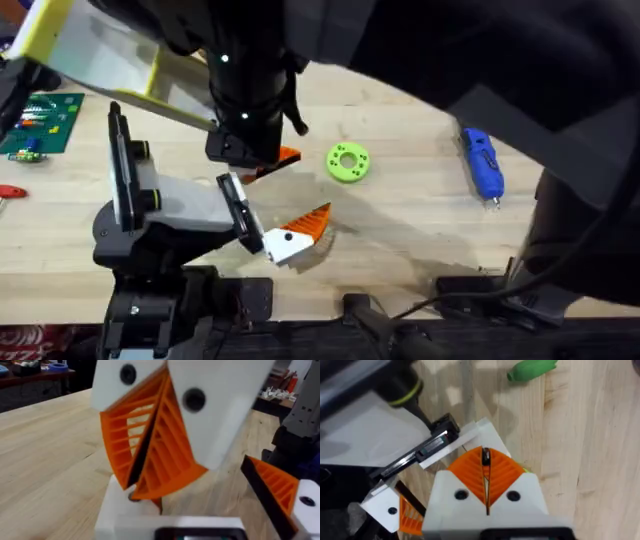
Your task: Pick up the gripper from the table and insert it into the empty holder that is missing its gripper. Then pick up a screw, insert it into the mounting hole, and use the screwdriver to tighten it. Finally, clean up the table by picking up the vegetable and placing it into the bucket.
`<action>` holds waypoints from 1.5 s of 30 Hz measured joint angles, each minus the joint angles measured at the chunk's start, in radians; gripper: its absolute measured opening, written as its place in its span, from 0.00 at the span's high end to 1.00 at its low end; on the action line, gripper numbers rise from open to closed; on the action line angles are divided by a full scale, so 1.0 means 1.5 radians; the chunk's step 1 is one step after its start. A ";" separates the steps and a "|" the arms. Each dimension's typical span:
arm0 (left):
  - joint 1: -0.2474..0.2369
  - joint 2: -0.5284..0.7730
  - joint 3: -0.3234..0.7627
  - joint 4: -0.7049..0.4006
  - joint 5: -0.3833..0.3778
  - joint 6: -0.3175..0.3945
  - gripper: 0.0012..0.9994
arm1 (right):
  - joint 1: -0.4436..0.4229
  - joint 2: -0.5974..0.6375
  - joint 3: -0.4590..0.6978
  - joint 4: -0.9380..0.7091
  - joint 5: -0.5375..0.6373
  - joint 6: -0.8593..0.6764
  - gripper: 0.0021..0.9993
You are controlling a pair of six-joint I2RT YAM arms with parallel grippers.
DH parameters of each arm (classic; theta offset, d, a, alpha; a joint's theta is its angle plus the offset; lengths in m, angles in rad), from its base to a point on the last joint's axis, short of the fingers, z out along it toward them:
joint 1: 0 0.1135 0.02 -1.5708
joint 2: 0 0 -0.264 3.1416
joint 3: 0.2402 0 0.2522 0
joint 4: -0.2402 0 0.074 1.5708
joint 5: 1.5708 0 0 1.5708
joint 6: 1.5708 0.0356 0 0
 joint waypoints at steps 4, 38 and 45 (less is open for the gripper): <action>0.000 0.000 0.000 0.000 0.000 0.000 0.01 | 0.000 0.000 0.000 0.000 0.000 0.000 0.99; 0.000 0.000 0.000 0.000 0.000 0.000 0.01 | 0.000 0.001 0.000 -0.003 -0.015 0.000 0.99; 0.000 0.000 0.000 0.000 0.000 0.000 0.01 | -0.007 0.006 0.000 -0.005 -0.015 0.000 0.99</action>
